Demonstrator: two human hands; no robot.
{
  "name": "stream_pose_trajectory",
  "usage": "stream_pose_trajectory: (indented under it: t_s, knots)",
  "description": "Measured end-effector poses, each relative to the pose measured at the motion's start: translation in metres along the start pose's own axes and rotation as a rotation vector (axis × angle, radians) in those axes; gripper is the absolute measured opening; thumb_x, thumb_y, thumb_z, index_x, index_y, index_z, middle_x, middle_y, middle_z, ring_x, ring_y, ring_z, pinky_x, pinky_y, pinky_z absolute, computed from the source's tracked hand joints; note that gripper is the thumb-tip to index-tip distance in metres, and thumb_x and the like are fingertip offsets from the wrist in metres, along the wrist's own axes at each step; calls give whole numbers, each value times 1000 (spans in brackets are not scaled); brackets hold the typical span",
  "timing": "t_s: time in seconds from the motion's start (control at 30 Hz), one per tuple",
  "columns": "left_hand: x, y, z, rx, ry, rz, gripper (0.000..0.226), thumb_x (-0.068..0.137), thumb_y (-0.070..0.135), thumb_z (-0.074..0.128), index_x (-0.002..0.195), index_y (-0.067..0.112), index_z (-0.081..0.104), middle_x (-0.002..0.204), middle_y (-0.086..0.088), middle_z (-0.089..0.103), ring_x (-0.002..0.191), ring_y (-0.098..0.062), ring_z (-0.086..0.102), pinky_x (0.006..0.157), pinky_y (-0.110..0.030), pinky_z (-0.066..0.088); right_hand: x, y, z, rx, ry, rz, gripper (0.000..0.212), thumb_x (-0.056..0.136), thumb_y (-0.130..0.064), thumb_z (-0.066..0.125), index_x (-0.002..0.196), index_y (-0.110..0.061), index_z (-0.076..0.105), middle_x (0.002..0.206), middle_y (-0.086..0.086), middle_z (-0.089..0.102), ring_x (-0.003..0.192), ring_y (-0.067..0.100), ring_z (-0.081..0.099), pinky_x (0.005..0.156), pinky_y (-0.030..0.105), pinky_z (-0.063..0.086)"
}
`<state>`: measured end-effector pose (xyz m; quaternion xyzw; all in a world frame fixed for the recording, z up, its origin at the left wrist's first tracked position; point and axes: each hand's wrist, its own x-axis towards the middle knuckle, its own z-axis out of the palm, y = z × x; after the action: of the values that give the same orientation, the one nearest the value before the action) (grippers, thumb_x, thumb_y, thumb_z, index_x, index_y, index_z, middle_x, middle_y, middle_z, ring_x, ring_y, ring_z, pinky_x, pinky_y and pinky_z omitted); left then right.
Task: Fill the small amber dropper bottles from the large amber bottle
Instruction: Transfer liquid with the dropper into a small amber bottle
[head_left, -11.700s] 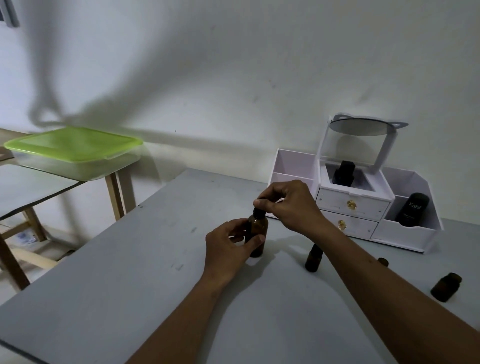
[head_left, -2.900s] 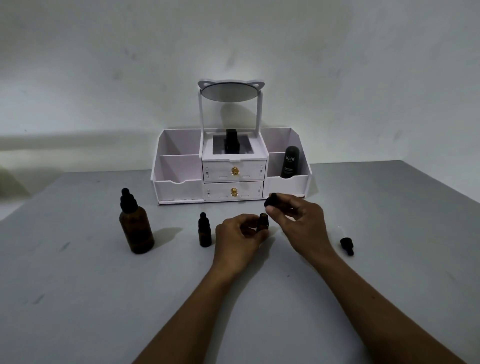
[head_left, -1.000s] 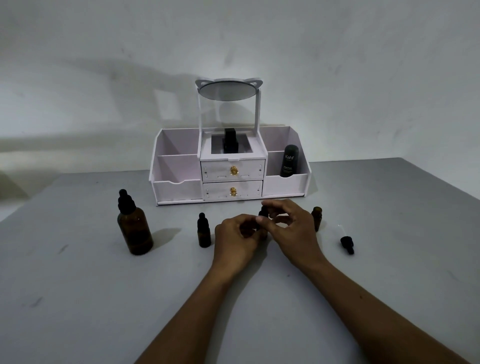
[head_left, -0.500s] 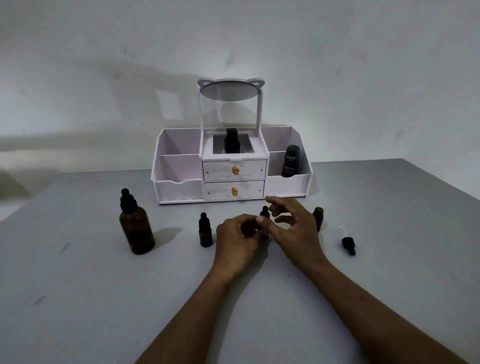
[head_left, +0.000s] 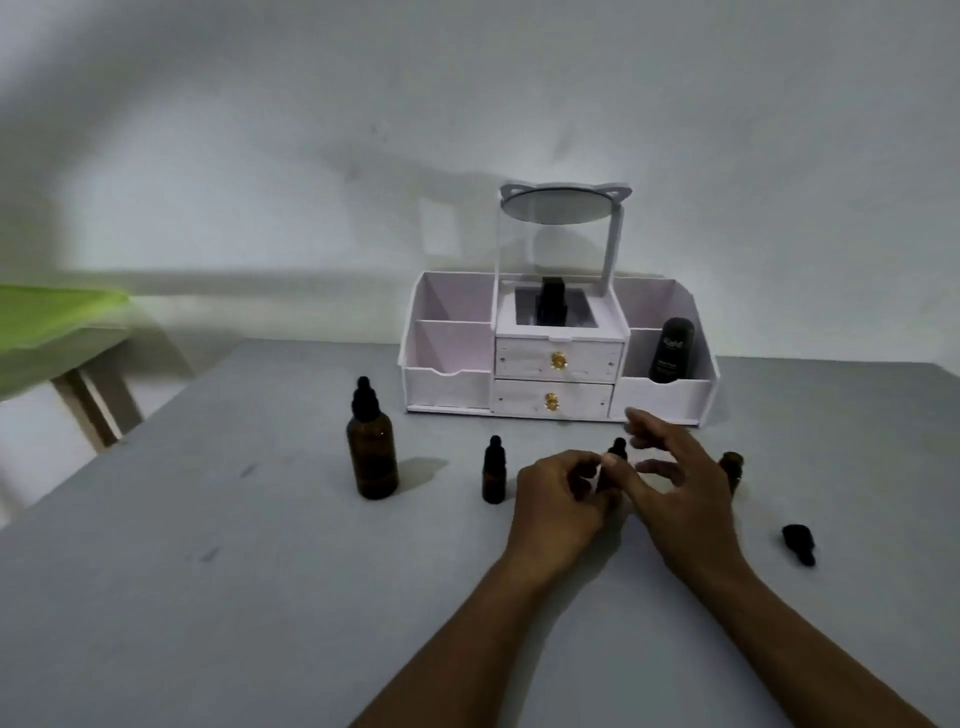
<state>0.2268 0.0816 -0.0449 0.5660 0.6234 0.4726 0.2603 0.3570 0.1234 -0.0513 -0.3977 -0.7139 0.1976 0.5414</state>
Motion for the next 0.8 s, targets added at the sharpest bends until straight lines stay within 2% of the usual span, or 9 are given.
stream_pose_trajectory:
  t_s: [0.1,0.2,0.3,0.4,0.47,0.53,0.67,0.73,0.8]
  knots:
    - [-10,-2,-12,-33,-26,-57,50,81,36,74,128,25,58,121,7,63,98,-3,59,81,-11,48,-1,-9,-6,-148,95,-134,53,79,-15,79,128,-11,61,116,-1,62,100,18,62,77,21,51]
    - [-32,-8,-44,-77,-46,-77,42,81,35,74,120,29,62,112,13,65,96,0,61,84,-10,50,-6,-26,-7,-224,147,-257,41,82,-8,78,120,-8,63,106,3,61,86,16,56,77,8,45]
    - [-58,-22,-88,-47,-55,-108,34,79,34,75,112,29,68,107,14,69,92,5,64,85,-10,50,-15,-49,8,-160,5,-348,41,75,-13,73,116,-14,63,96,-2,59,82,2,53,80,3,43]
    - [-72,-41,-138,-13,71,-129,26,77,30,78,102,29,72,93,17,71,84,11,64,78,-6,50,-18,-76,38,-58,-136,-383,37,75,-16,73,110,-23,65,96,-11,62,87,-3,57,72,3,45]
    - [-76,-53,-165,-12,221,-175,19,78,29,77,96,33,72,88,22,68,79,14,62,64,1,44,-14,-95,65,49,-191,-375,28,79,-22,73,107,-26,67,92,-13,65,82,0,60,70,7,47]
    - [-74,-62,-181,-63,373,-219,14,80,28,75,91,35,71,88,22,67,77,15,61,58,1,41,-7,-114,91,120,-212,-338,26,83,-32,69,108,-31,65,94,-19,65,82,3,63,68,10,50]
    - [-59,-72,-187,-112,557,-225,20,80,22,75,93,35,69,94,14,70,79,6,62,60,-1,43,13,-135,134,209,-205,-227,35,85,-17,77,115,-29,65,105,-23,63,100,-4,62,76,9,52]
    - [-49,-73,-188,-93,581,-203,29,78,24,78,105,28,69,97,11,69,82,3,62,62,-1,44,25,-140,148,231,-204,-149,33,84,-20,78,115,-27,67,105,-21,65,101,-5,61,76,7,51]
    - [-40,-73,-190,-102,555,-179,45,73,32,81,115,23,67,104,8,68,88,-2,64,73,-7,48,36,-142,158,237,-219,-88,30,84,-25,78,114,-26,70,103,-19,68,97,-4,63,74,7,51]
